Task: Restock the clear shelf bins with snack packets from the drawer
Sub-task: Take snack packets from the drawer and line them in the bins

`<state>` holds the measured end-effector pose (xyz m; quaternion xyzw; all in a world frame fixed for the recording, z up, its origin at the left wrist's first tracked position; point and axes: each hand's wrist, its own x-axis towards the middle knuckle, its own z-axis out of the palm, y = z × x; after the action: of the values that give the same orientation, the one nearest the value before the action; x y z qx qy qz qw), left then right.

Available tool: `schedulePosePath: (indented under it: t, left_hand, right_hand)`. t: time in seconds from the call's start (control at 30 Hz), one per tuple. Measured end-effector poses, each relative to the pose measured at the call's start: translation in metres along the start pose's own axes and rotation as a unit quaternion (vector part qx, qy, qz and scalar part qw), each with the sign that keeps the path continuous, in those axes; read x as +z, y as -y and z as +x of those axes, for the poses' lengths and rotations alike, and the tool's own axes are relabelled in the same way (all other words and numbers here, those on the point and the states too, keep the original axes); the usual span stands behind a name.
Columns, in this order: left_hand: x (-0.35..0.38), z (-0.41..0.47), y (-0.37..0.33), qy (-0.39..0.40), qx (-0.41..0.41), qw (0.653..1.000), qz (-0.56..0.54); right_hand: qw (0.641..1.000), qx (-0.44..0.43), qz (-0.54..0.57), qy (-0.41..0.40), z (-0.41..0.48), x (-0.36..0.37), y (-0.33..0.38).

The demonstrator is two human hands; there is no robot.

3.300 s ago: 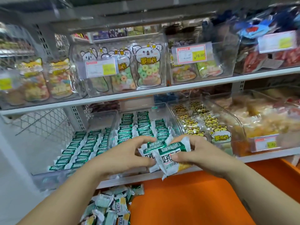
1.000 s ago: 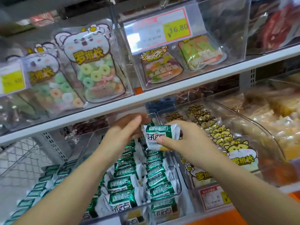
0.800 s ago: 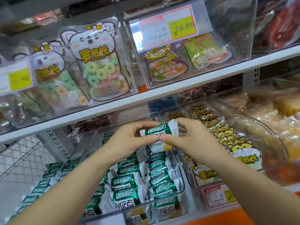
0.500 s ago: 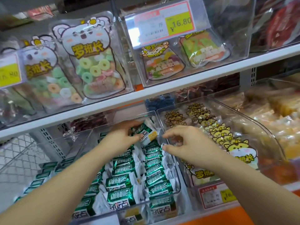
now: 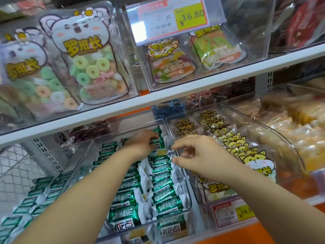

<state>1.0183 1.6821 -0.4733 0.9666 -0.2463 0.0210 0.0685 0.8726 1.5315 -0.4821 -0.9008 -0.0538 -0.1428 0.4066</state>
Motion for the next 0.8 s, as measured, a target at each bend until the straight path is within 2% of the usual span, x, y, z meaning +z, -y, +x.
schedulePosePath:
  t: [0.1,0.17,0.33,0.63,0.7,0.8]
  left_hand:
    - [0.002,-0.002,0.002,-0.015,-0.019,0.998,0.063]
    - [0.002,-0.002,0.006,0.002,-0.030,0.997,0.076]
    - [0.000,0.001,0.007,0.013,-0.034,0.998,0.060]
    - [0.008,0.004,0.012,-0.054,-0.084,0.994,-0.039]
    - [0.008,0.002,0.009,-0.061,-0.076,0.995,-0.011]
    - [0.007,-0.001,0.003,-0.064,-0.007,0.992,0.105]
  right_hand:
    - [1.000,-0.002,0.003,0.001,0.000,0.000,0.000]
    - [1.000,-0.002,0.005,0.004,-0.001,0.000,0.001]
    - [1.000,0.001,0.010,0.005,0.000,0.000,0.001]
    - [1.000,0.003,0.018,0.006,0.001,0.002,0.000]
    - [1.000,0.001,0.015,0.003,0.001,0.002,0.000]
    - [1.000,-0.006,0.013,-0.002,0.001,0.003,-0.001]
